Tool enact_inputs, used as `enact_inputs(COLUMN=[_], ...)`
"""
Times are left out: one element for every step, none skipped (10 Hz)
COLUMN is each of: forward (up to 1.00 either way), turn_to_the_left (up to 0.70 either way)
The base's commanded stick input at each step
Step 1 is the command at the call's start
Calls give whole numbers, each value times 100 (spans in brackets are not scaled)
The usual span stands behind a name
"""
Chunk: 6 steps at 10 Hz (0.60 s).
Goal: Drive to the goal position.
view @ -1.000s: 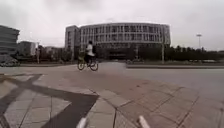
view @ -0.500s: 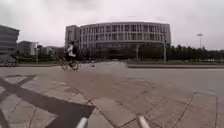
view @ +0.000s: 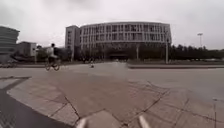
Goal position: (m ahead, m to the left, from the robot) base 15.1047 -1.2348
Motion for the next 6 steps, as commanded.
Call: enact_inputs(forward=[100, 100, 100, 100, 100, 100], turn_to_the_left=[-2, -2, -2, -2, -2, -2])
